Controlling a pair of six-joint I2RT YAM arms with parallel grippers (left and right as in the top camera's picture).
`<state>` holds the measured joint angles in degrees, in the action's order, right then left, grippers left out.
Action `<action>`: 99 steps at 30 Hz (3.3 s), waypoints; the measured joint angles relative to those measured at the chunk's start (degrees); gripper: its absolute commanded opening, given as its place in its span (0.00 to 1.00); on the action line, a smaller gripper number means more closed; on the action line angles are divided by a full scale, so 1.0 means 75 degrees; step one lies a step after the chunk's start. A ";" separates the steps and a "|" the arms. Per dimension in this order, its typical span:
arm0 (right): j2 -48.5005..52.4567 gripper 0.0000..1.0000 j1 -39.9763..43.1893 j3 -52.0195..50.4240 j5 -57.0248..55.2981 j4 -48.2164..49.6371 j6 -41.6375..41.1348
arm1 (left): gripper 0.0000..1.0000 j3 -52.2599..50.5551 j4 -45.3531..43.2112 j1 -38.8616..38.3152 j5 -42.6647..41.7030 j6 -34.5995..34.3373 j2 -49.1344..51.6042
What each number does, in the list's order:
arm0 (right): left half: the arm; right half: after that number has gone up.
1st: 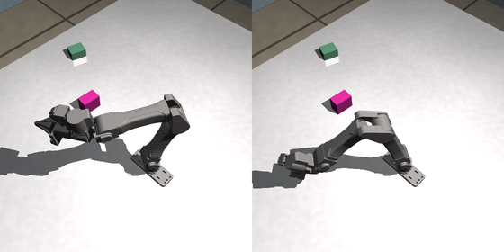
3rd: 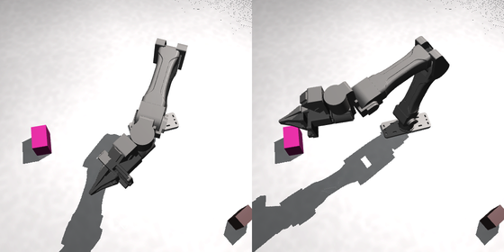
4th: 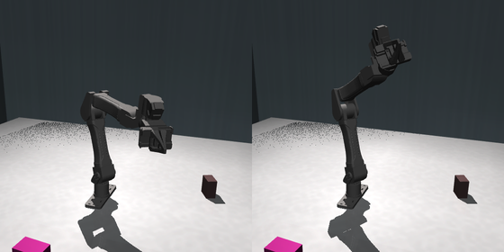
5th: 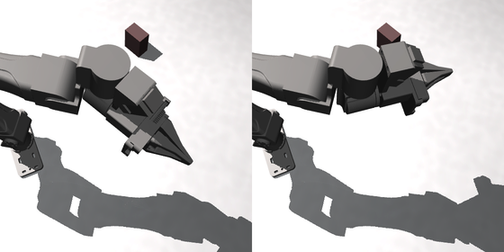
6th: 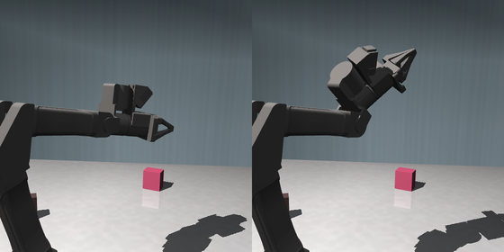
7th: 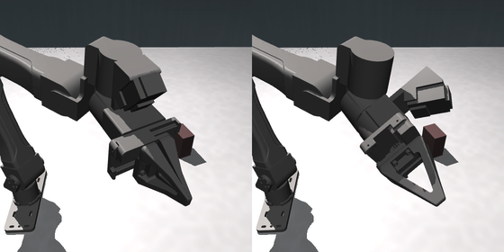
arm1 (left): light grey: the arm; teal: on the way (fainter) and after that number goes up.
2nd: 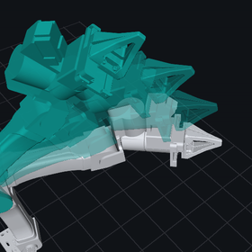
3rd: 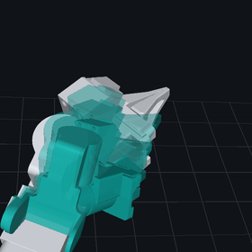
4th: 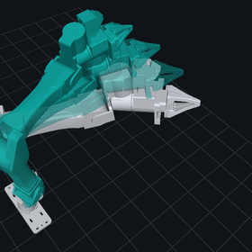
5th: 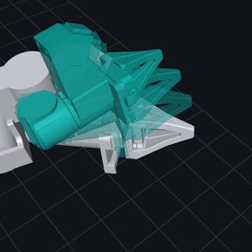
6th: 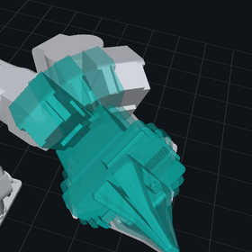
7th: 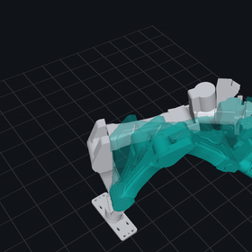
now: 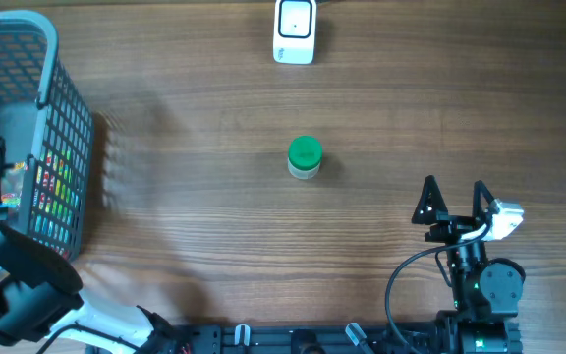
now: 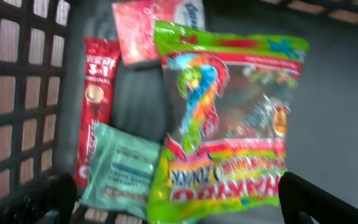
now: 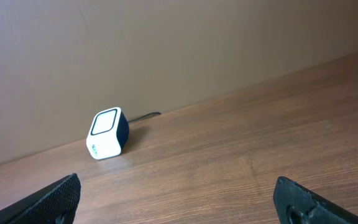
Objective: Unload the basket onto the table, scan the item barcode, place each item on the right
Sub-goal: 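Reach the left gripper into the basket and grasp the Haribo bag, then carry the Haribo bag out and place it left of the jar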
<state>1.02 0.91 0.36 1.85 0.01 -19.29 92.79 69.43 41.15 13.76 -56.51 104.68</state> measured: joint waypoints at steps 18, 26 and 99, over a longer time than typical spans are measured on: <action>0.0000 1.00 0.0000 0.0000 0.0000 0.0000 0.0000 | 1.00 -0.2430 -0.3133 0.0181 -0.0041 0.0061 0.0003; 0.0000 0.99 0.0000 0.0000 0.0000 0.0000 0.0000 | 1.00 -0.2468 -0.3797 0.0181 -0.0044 0.0061 0.0038; 0.0000 1.00 0.0000 0.0000 0.0000 0.0000 0.0000 | 0.91 -0.3171 -0.3031 -0.7399 -0.1434 0.1000 -0.0950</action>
<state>1.02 0.91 0.36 1.85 0.01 -19.29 69.01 46.70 -14.35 3.01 -49.01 97.56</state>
